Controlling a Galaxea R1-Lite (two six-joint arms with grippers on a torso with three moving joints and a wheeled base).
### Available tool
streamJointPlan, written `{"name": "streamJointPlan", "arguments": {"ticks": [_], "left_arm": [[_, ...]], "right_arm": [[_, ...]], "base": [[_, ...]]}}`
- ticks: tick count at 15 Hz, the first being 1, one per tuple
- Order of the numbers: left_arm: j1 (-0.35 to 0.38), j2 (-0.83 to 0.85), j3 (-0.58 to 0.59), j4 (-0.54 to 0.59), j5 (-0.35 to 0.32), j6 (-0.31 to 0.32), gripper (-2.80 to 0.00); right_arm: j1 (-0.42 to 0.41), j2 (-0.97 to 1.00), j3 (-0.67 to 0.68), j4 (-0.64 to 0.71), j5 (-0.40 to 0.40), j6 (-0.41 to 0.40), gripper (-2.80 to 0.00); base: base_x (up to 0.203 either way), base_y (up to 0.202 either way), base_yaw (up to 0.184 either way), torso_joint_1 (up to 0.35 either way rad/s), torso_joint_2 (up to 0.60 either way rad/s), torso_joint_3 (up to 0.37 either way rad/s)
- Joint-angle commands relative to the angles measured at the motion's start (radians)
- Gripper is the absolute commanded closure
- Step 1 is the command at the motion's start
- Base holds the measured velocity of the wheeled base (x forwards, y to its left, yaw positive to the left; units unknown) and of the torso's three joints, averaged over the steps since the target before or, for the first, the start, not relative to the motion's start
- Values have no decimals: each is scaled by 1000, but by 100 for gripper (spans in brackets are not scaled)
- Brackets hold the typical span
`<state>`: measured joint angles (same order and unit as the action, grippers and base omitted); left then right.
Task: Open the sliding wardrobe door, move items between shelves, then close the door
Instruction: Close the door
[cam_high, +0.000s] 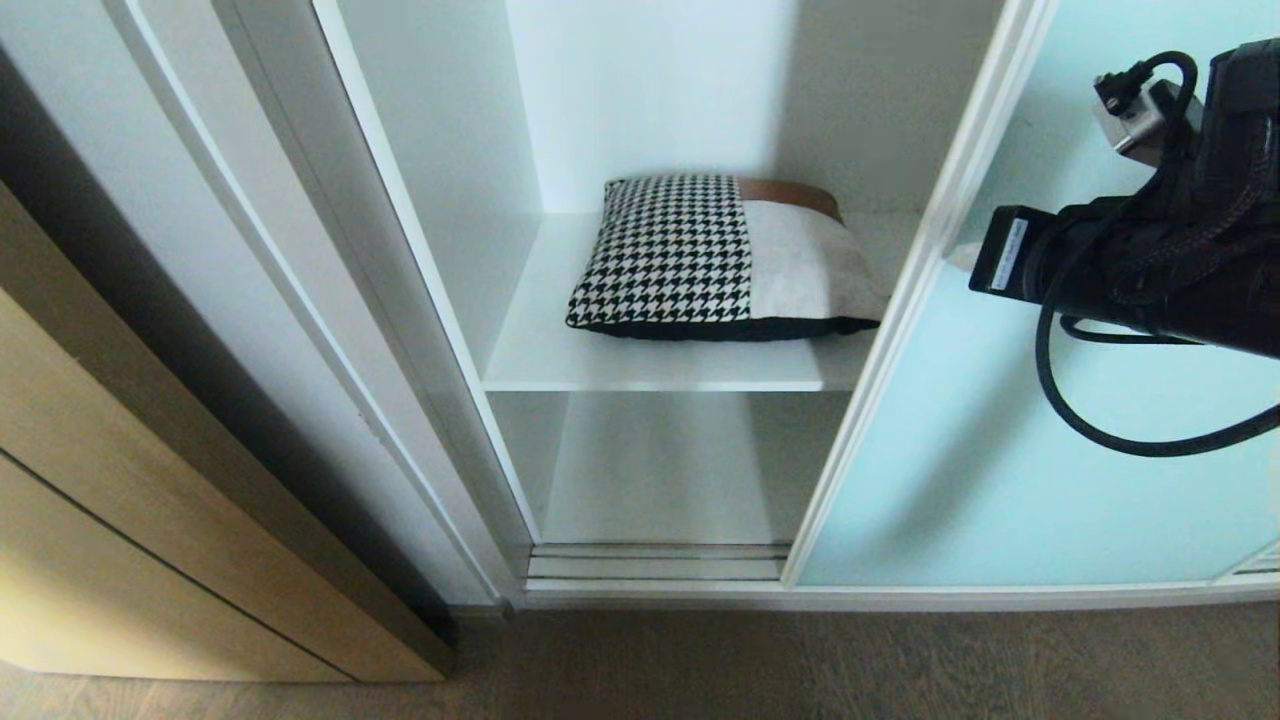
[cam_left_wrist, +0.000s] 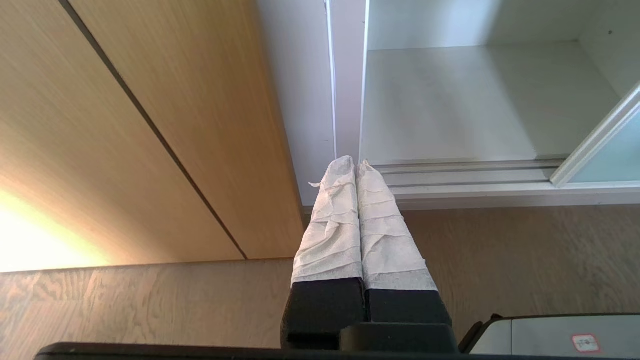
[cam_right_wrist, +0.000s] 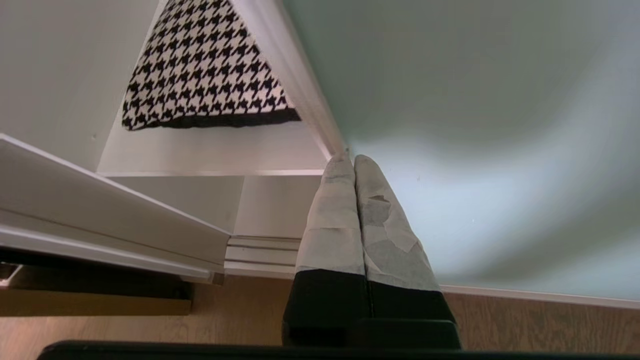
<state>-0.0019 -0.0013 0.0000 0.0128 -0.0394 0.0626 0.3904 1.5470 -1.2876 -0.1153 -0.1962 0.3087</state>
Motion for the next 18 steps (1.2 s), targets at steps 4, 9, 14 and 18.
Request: {"name": "streamJointPlan", "arguments": {"ticks": [4, 9, 14, 18], "left_arm": [[-1, 1, 2, 1, -1, 0, 0], [-1, 1, 2, 1, -1, 0, 0], [-1, 1, 2, 0, -1, 0, 0], [0, 1, 2, 1, -1, 0, 0]], "right_arm": [[1, 27, -14, -3, -6, 6, 0], [35, 42, -37, -1, -6, 6, 0], [150, 65, -66, 0, -22, 2, 0], [308, 113, -108, 4, -93, -3, 0]], "base": [[0, 0, 0, 0, 0, 0], [0, 0, 0, 0, 0, 0], [0, 0, 0, 0, 0, 0], [0, 0, 0, 0, 0, 0]]}}
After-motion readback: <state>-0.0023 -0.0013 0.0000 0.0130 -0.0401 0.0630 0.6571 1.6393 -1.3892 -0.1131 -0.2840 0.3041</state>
